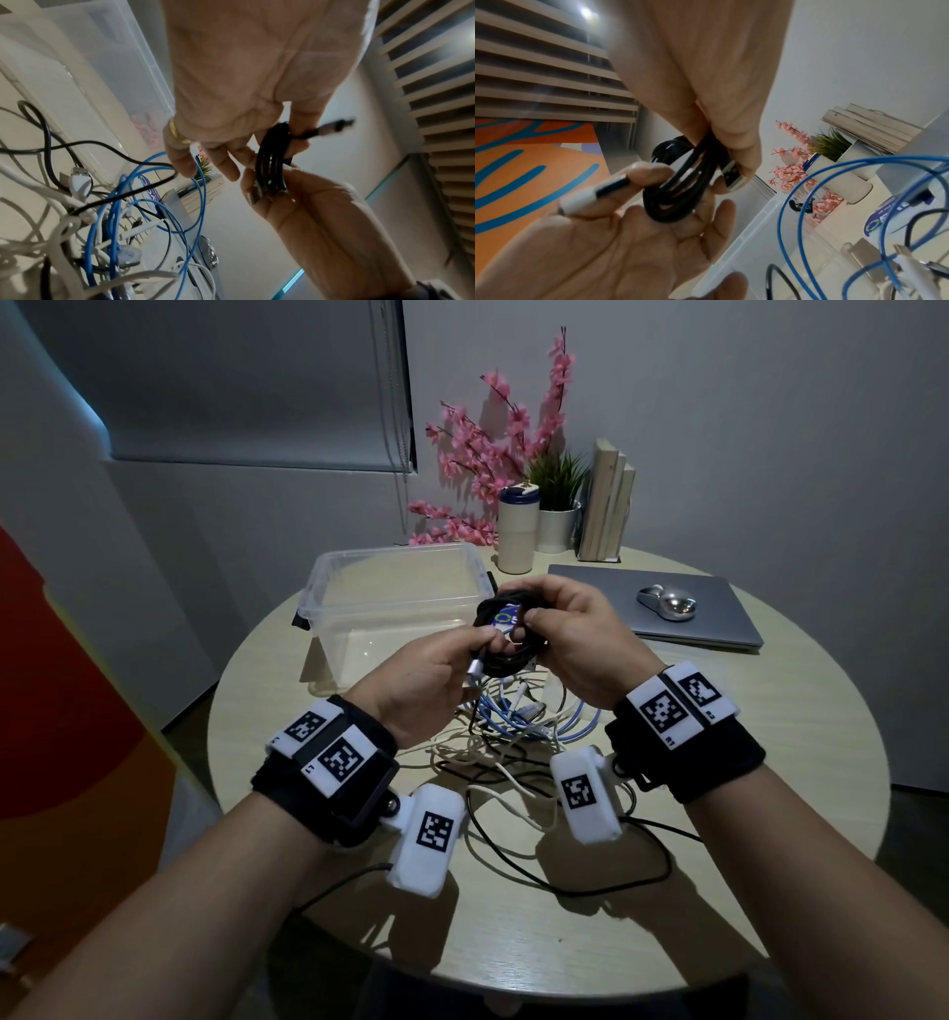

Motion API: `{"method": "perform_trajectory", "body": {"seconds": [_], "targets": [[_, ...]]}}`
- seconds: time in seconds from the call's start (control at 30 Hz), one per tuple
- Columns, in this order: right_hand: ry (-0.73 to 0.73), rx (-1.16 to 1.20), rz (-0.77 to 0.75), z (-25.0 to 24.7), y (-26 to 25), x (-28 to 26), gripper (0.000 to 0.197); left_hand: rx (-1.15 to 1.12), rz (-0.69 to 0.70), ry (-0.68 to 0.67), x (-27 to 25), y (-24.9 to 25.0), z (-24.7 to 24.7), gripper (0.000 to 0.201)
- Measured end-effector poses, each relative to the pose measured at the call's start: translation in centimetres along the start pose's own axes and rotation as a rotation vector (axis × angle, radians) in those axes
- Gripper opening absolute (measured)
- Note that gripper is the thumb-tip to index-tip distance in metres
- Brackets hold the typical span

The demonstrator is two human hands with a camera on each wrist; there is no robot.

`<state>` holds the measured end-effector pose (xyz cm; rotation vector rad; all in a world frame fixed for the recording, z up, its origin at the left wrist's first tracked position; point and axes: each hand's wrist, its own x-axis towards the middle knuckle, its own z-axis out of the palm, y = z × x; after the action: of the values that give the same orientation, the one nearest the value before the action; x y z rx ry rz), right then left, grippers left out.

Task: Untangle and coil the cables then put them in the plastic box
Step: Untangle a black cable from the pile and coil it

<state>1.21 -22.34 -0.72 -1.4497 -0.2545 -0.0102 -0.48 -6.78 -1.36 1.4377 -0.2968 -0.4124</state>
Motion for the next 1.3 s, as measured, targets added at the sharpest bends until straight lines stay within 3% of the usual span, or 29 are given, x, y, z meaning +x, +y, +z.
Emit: {"method": "perform_trajectory", "body": {"seconds": [0.07,0.23,0.3,0.43,0.57,0.7,0.9,1.0,1.2,1.3], "targets": [[-0.021,0.011,0.007,0.0,-0.3,-0.2,0.036,0.0,0.001,-0.007,0.2,-0.3,-0.3,0.019],[-0.077,0.004,0.063,0.1,-0.7,-0.5,0.038,0.076,0.032,0.037,0.6,-0.3,-0.1,0.058],[-0.089,0.002,0.102,0.3,-0.8,-0.6,0.035,0.086,0.038,0.088,0.7,-0.3,0.2,0.053],[-0.134,-0.08,0.038,0.8,-0.7,-1.2,0.009,0.133,0.036,0.091,0.8,-0.1,0.3,0.046],[-0.147,-0.166,-0.034,0.6,-0.5,-1.2,0.014,0.139,0.066,0.032,0.6,-0.2,0.3,0.039],[-0.176,-0.303,-0.081,0.2,-0.7,-0.9,0.02,0.161,0.083,0.005,0.6,-0.7,0.1,0.057],[-0.096,-0.513,-0.14,-0.2,-0.4,0.0,0.028,0.195,0.248,0.14,0.5,-0.8,0.4,0.018],[-0.026,-0.663,-0.179,-0.3,0.1,0.3,0.036,0.336,0.319,0.191,0.9,-0.9,0.4,0.014],[0.057,-0.737,-0.188,-0.1,0.2,0.4,0.031,0.496,0.282,0.184,1.2,-1.2,0.0,0.024],[0.043,-0.642,-0.158,0.1,0.4,0.3,0.017,0.428,0.199,0.107,0.9,-1.1,0.0,0.006]]}}
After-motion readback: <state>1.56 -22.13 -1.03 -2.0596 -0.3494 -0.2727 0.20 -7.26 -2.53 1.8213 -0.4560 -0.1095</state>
